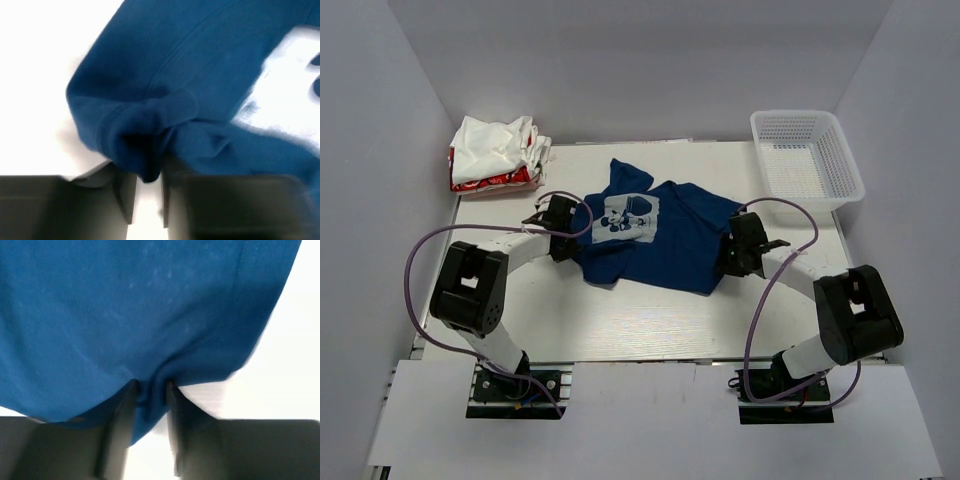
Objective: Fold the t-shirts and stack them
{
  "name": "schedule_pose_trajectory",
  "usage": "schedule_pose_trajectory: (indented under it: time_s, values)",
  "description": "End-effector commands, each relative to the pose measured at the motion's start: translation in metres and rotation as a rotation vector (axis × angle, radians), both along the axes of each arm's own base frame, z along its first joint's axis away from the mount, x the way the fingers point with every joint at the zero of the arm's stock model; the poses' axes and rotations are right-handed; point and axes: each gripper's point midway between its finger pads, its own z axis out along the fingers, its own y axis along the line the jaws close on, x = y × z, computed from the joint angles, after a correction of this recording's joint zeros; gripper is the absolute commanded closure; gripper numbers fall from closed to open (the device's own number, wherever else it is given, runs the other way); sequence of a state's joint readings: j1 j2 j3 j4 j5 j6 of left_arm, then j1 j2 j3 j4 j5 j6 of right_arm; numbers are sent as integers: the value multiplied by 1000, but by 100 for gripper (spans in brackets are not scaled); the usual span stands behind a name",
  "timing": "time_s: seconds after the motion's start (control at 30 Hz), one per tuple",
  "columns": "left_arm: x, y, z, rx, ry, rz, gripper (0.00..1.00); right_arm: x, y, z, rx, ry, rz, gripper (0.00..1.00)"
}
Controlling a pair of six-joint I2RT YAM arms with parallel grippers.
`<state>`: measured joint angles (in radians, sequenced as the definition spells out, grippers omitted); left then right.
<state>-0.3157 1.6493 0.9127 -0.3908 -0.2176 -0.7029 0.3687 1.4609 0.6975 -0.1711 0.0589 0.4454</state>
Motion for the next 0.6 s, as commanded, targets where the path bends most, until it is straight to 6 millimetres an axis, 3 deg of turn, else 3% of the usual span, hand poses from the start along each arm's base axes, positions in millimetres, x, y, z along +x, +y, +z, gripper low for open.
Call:
schedule_pose_trajectory:
  time_s: [0.0, 0.03, 0.07, 0.17, 0.2, 0.23, 0.27, 0.3, 0.37, 0.57]
  values:
    - [27, 2, 18, 1, -65, 12, 100, -11, 7, -16, 26, 85, 8, 68]
    - [26, 3, 18, 8, -64, 0, 100, -11, 7, -16, 24, 84, 8, 78]
    - [30, 2, 22, 10, -74, -7, 100, -9, 6, -15, 21, 81, 2, 100]
    - [35, 6, 55, 20, -172, -16, 100, 6, 4, 7, 7, 4, -3, 100]
    - [38, 6, 68, 12, -220, -22, 100, 9, 4, 24, 15, -46, -5, 100]
    - [39, 8, 99, 4, -311, -27, 100, 14, 4, 36, 18, -83, -3, 100]
    - [34, 10, 108, 0, -349, -35, 100, 16, 4, 43, 22, -105, -2, 100]
    - [36, 7, 126, -18, -420, -51, 100, 19, 5, 69, 50, -184, -7, 100]
    - [25, 10, 165, -47, -529, -60, 100, 20, 2, 96, 65, -269, -1, 100]
    - [-5, 19, 234, -79, -703, -62, 100, 10, -29, 174, 13, -464, -78, 100]
